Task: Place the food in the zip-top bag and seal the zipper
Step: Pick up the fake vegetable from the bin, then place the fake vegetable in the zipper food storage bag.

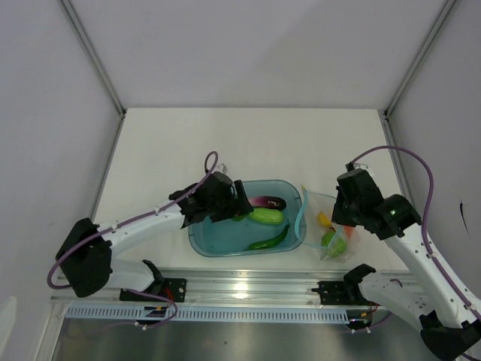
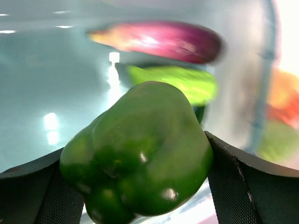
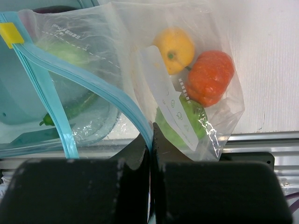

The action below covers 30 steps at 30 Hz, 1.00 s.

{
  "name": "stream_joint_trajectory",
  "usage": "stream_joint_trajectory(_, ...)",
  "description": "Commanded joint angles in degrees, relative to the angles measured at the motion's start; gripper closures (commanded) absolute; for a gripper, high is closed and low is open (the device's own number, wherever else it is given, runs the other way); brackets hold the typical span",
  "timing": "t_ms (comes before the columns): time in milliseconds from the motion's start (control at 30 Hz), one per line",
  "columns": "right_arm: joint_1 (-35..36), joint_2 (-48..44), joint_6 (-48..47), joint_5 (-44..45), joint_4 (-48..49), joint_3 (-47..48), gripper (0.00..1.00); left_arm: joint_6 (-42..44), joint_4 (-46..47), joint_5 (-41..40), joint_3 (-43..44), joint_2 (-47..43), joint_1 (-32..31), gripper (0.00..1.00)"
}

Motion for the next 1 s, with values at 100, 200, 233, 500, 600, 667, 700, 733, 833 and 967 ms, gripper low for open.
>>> stream_joint_trajectory(100,0.08,0.98,-0.76,1.49,0.45,2.32,1.0,5.05,5.05,7.78,3.65,-10.68,-4.78,0.9)
stream_joint_trajectory(200,0.08,0.81,-0.68,1.23,0.71,2.4,1.0,6.2,14.51,14.97,3.21,-13.07,-6.27,0.89)
stream_joint_trajectory(233,0.26,0.81,-0.67,0.79,0.88,2.32,1.0,6.2,16.82,20.39,3.38,-12.99,-6.36,0.89)
stream_joint_trajectory(500,0.7,0.81,0.2,-0.79,0.97,3.37,1.0,2.97,32.55,34.23,8.83,-2.63,-10.93,0.88)
stream_joint_trajectory(600,1.4,0.37,0.91,-1.67,1.5,3.02,1.0,0.76,36.18,36.7,11.02,3.08,-12.77,0.88)
stream_joint_trajectory(667,1.75,-0.07,1.43,-1.76,1.41,2.93,1.0,0.75,34.43,36.62,14.8,7.2,-14.27,0.89)
stream_joint_trajectory(700,1.93,-0.25,1.61,-1.85,1.5,3.02,1.0,0.58,32.85,36.53,15.33,8.36,-15.06,0.89)
stream_joint_trajectory(733,2.19,-0.6,1.87,-1.76,1.41,3.02,1.0,0.49,32.14,36.36,16.73,9.5,-15.41,0.89)
stream_joint_trajectory(833,2.63,-1.39,2.66,-2.63,1.94,3.02,1.0,-0.56,30.2,35.48,18.5,13.02,-16.12,0.88)
stream_joint_trajectory(967,3.34,-2.01,3.28,-3.43,2.29,2.76,1.0,-1.53,28.8,35.04,19.99,16.53,-16.47,0.82)
